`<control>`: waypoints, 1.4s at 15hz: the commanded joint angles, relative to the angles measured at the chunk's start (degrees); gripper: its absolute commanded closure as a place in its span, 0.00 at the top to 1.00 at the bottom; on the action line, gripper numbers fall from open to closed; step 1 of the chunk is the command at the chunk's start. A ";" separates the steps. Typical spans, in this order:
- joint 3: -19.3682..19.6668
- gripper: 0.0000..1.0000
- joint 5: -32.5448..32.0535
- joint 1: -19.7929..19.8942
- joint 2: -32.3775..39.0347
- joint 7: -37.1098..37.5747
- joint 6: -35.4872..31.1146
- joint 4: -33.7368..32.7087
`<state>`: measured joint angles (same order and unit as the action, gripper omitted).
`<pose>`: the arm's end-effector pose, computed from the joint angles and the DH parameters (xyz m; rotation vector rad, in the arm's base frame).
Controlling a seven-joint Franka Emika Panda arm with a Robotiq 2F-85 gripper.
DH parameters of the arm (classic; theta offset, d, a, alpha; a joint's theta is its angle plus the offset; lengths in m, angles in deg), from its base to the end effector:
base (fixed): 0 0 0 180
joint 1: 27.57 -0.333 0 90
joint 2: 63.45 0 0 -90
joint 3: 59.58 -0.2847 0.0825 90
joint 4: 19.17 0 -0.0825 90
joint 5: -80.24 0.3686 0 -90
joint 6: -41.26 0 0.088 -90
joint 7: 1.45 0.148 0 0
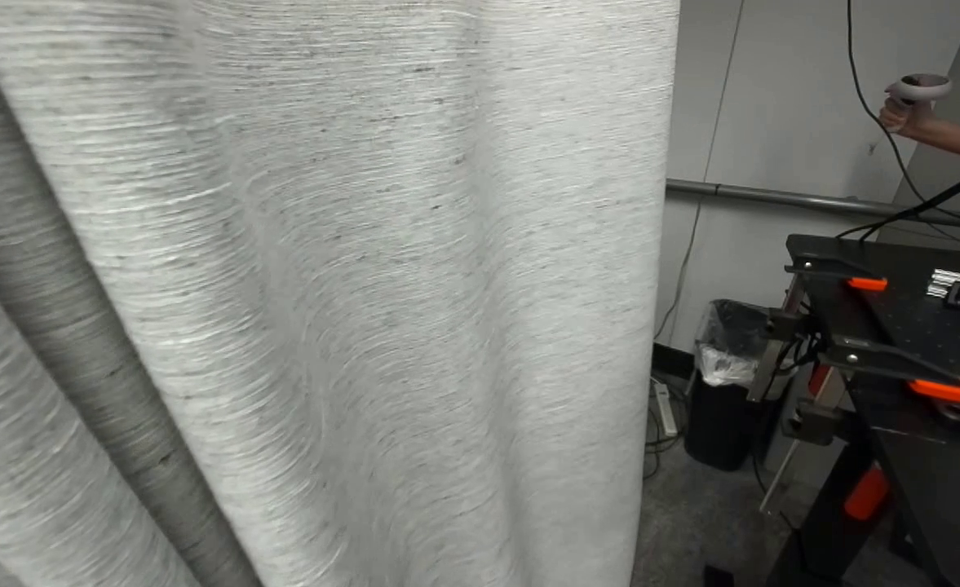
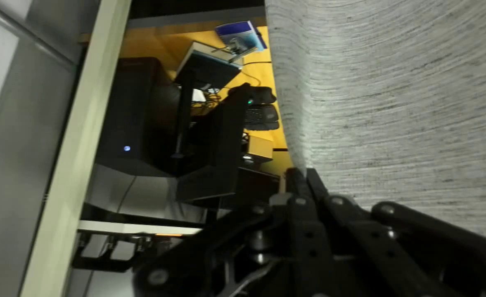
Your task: Draw the curtain
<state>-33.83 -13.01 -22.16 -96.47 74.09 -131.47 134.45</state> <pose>0.3882 -0.1437 0.4116 2.5100 -0.4657 1.3128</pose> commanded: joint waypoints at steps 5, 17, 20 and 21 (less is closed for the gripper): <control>4.72 0.01 6.51 -2.88 22.06 -2.05 4.18 -20.35; 9.80 0.01 3.55 5.13 19.82 -1.20 20.90 -20.58; 6.58 0.01 4.06 11.00 19.56 -1.61 20.78 -19.97; 6.27 0.01 4.13 12.02 19.53 -1.45 20.62 -19.83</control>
<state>-26.02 -8.89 -14.02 -76.62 72.79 -111.98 112.93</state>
